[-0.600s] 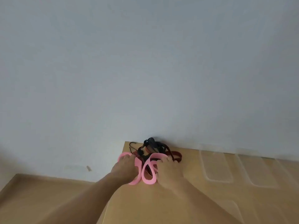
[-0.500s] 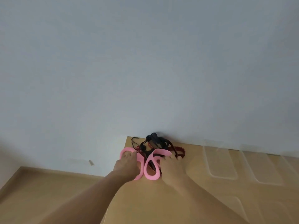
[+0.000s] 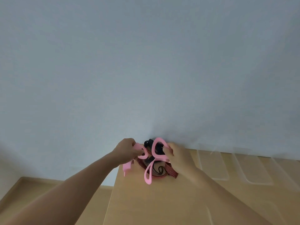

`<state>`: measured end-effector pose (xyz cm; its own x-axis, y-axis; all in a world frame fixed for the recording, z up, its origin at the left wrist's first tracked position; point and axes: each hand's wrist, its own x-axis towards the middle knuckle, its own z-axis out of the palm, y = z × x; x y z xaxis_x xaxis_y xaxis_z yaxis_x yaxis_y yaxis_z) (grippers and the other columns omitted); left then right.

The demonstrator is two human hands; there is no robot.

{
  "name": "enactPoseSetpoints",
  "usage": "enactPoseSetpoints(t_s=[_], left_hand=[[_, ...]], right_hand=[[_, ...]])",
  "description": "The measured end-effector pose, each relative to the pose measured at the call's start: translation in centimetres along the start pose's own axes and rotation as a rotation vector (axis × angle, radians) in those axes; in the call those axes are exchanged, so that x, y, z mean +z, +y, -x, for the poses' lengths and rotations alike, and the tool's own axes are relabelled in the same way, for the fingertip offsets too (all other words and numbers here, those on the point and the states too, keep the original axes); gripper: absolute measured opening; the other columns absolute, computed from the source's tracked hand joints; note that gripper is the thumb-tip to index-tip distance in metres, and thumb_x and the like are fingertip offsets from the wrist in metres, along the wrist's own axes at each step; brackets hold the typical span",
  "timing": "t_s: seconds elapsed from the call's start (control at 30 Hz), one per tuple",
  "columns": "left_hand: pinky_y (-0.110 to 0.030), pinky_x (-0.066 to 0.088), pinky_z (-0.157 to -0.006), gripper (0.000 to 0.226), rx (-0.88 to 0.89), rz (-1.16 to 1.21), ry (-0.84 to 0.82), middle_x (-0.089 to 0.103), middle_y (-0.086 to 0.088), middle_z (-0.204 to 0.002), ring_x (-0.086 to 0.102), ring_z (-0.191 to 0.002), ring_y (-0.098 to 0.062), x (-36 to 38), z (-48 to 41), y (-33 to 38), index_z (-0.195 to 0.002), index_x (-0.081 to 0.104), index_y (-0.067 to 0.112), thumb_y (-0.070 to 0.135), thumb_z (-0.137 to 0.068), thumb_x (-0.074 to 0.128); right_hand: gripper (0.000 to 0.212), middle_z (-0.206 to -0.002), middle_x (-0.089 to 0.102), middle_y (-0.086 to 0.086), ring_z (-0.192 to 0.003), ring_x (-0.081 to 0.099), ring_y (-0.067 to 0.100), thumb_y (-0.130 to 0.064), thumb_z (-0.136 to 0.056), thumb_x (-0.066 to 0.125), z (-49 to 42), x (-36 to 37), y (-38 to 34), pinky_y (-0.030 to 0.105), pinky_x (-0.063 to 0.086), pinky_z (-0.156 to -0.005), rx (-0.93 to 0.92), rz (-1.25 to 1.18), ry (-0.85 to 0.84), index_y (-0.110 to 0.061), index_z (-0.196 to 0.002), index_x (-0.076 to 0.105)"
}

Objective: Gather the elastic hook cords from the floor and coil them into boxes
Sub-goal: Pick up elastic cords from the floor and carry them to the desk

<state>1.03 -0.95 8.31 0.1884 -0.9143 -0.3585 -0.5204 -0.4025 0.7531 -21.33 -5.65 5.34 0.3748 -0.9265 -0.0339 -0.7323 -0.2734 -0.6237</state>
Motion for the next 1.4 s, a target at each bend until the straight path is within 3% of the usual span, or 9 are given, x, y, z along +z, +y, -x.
enactPoseSetpoints(t_s=[0.17, 0.37, 0.57, 0.73, 0.9, 1.03, 1.17, 1.3, 1.4], left_hand=[[-0.027, 0.047, -0.05, 0.023, 0.127, 0.188, 0.04, 0.068, -0.003, -0.064, 0.056, -0.046, -0.016, -1.7, 2.6, 4.9, -0.094, 0.062, 0.005, 0.024, -0.084, 0.072], [-0.034, 0.054, -0.063, 0.024, 0.251, 0.557, -0.021, 0.076, -0.007, -0.089, 0.069, -0.068, -0.025, -2.2, 5.5, 9.4, -0.103, 0.062, 0.003, 0.025, -0.095, 0.058], [-0.045, 0.056, -0.088, 0.039, 0.371, 0.547, -0.162, 0.072, -0.013, -0.112, 0.071, -0.099, -0.03, -0.8, 8.2, 11.2, -0.119, 0.058, 0.008, 0.019, -0.082, 0.059], [-0.032, 0.058, -0.07, 0.041, 0.403, 0.524, -0.157, 0.076, -0.012, -0.098, 0.074, -0.085, -0.029, 0.9, 9.4, 11.7, -0.118, 0.057, 0.008, 0.019, -0.083, 0.074], [-0.037, 0.058, -0.076, 0.054, 0.386, 0.443, -0.176, 0.076, -0.009, -0.099, 0.074, -0.089, -0.029, 1.7, 9.6, 12.3, -0.112, 0.06, 0.01, 0.034, -0.068, 0.081], [-0.043, 0.061, -0.077, 0.031, 0.375, 0.424, -0.102, 0.077, -0.008, -0.091, 0.075, -0.083, -0.028, 3.4, 9.3, 12.3, -0.106, 0.063, 0.008, 0.018, -0.081, 0.08], [-0.043, 0.061, -0.077, 0.027, 0.384, 0.465, -0.069, 0.077, -0.01, -0.091, 0.075, -0.084, -0.03, 3.3, 9.1, 13.2, -0.103, 0.065, 0.007, 0.017, -0.083, 0.079], [-0.043, 0.06, -0.078, 0.021, 0.368, 0.483, -0.032, 0.076, -0.011, -0.091, 0.074, -0.084, -0.03, 3.1, 8.8, 14.3, -0.1, 0.067, 0.007, 0.019, -0.086, 0.076], [-0.042, 0.058, -0.075, 0.013, 0.353, 0.44, 0.006, 0.075, -0.014, -0.089, 0.071, -0.075, -0.026, 3.1, 8.6, 14.4, -0.098, 0.068, 0.008, 0.015, -0.088, 0.073]], right_hand=[[0.024, -0.056, 0.062, -0.007, -0.05, 0.055, 0.004, -0.035, -0.1, 0.045, 0.2, -4.8, -4.4, 0.021, 0.044, -0.054, 0.035, -0.438, 0.113, -0.021, -0.087, 0.06], [0.025, -0.073, 0.068, 0.007, -0.065, 0.063, 0.022, -0.014, -0.081, 0.058, 1.9, -11.6, -9.9, 0.036, 0.052, -0.064, -0.008, -1.071, -0.014, -0.013, -0.105, 0.066], [0.017, -0.086, 0.076, 0.011, -0.081, 0.074, 0.031, -0.025, -0.076, 0.081, 4.2, -13.9, -12.1, 0.048, 0.061, -0.074, -0.035, -0.961, 0.05, -0.012, -0.086, 0.075], [0.008, -0.087, 0.076, 0.005, -0.086, 0.073, 0.028, -0.018, -0.085, 0.073, 4.5, -14.3, -11.8, 0.055, 0.057, -0.084, 0.054, -0.855, 0.242, -0.013, -0.091, 0.07], [0.009, -0.086, 0.075, 0.011, -0.079, 0.074, 0.029, -0.016, -0.083, 0.077, 4.9, -14.6, -10.7, 0.055, 0.059, -0.077, 0.113, -0.901, 0.324, -0.009, -0.088, 0.072], [0.018, -0.085, 0.075, 0.013, -0.077, 0.074, 0.028, -0.021, -0.085, 0.075, 5.2, -14.6, -10.2, 0.049, 0.061, -0.073, 0.128, -0.879, 0.316, -0.003, -0.088, 0.072], [0.027, -0.076, 0.072, -0.008, -0.071, 0.065, 0.013, -0.038, -0.087, 0.063, 6.6, -14.2, -8.3, 0.03, 0.052, -0.068, 0.147, -0.723, 0.3, -0.013, -0.087, 0.072], [0.04, -0.084, 0.077, 0.003, -0.078, 0.074, 0.023, -0.047, -0.094, 0.057, 8.6, -12.2, -6.2, 0.039, 0.059, -0.072, 0.202, -0.809, 0.06, -0.009, -0.097, 0.07], [0.022, -0.092, 0.077, 0.005, -0.089, 0.074, 0.025, -0.026, -0.096, 0.058, 9.3, -11.4, -5.3, 0.048, 0.057, -0.088, 0.115, -0.795, 0.049, -0.01, -0.105, 0.069]])
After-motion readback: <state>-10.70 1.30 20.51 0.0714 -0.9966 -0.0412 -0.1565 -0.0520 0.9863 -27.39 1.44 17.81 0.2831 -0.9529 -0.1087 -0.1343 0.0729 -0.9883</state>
